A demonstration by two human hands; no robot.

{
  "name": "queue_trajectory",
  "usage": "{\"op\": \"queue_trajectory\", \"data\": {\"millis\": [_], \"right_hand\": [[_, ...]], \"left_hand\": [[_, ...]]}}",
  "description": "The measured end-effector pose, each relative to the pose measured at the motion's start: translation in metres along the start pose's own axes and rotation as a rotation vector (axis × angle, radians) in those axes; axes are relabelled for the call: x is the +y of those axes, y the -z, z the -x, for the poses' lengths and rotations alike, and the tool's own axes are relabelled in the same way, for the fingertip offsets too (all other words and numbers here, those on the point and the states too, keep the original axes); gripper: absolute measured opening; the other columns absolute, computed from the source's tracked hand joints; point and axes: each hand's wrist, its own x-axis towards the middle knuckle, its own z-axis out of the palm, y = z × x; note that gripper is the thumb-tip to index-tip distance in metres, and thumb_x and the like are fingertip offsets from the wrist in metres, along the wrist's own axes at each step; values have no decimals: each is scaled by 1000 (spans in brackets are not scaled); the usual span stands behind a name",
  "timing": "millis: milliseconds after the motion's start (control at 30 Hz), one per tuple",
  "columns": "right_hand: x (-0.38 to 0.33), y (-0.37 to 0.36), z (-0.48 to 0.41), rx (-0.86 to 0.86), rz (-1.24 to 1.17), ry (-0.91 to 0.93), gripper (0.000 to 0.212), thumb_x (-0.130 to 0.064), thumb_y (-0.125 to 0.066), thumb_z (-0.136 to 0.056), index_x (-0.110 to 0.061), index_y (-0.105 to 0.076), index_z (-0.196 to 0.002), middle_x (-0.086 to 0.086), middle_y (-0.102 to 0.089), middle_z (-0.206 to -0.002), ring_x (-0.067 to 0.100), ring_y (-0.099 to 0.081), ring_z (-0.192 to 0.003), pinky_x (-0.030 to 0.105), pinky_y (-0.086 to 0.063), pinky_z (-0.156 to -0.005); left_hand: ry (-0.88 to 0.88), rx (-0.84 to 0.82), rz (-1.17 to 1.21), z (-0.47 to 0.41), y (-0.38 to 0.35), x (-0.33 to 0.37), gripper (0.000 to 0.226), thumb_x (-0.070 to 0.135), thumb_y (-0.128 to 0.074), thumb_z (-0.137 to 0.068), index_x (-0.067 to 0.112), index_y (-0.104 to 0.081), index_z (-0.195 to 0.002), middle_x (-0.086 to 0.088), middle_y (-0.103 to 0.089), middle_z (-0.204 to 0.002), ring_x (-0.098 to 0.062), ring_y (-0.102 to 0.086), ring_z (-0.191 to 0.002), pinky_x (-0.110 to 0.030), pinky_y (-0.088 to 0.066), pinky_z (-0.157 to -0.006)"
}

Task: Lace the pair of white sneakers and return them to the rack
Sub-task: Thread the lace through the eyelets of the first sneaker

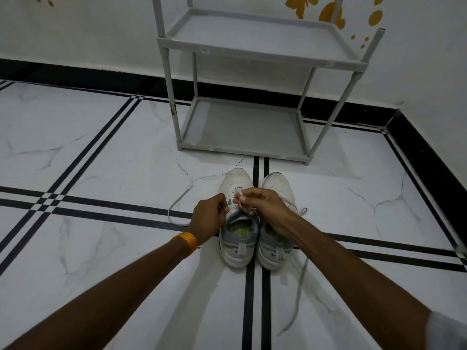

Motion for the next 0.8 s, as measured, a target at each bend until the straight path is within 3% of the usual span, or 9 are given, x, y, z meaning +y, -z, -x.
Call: {"op": "queue_trajectory", "data": {"millis": [100, 200, 300, 400, 600, 800], "right_hand": [[0, -5, -5, 61, 24, 32, 22, -17, -68, -90, -11, -74, -110, 12, -77, -100, 26, -71, -100, 36, -56, -84], [-2, -10, -9, 117, 22, 26, 22, -19, -64, -93, -13, -73, -111, 14, -77, -94, 31, -72, -93, 44, -57, -84], [-3, -11, -11, 108, -3, -1, 24, -17, -53, -99, -14, -68, -118, 14, -76, -95, 23, -74, -82, 27, -60, -67], [-4, -8, -11, 75, -34, -31, 28, -12, -47, -100, -16, -66, -121, 12, -76, -96, 17, -73, -78, 22, -57, -61], [-4, -11, -12, 104, 42, 17, 23, -12, -70, -87, -9, -73, -110, 15, -76, -91, 18, -73, -75, 20, -55, -59], [1, -15, -13, 191, 22, 30, 14, -8, -74, -83, 0, -73, -94, 14, -73, -77, 13, -66, -60, 18, -53, -53]], "left_hand": [[3, 11, 17, 2, 0, -1, 11, 17, -60, -92, 14, -56, -82, -7, -68, -76, -22, -58, -67, -31, -51, -63], [11, 12, 39, 3, -2, -1, 13, 20, -61, -92, 17, -54, -81, -7, -67, -76, -21, -58, -67, -25, -47, -62], [8, 4, 47, 2, -1, -3, 13, 21, -61, -92, 17, -55, -81, -7, -68, -77, -23, -60, -69, -33, -53, -67], [18, -13, 68, 0, -1, -4, 13, 22, -62, -92, 19, -55, -82, -7, -68, -78, -24, -61, -70, -34, -55, -68], [9, -22, 57, -2, 1, -4, 12, 22, -61, -92, 13, -59, -84, -8, -67, -76, -23, -61, -68, -39, -56, -68], [26, -54, 62, -3, 5, -4, 17, 26, -63, -91, 12, -60, -84, -7, -66, -75, -24, -63, -65, -44, -58, -67]]}}
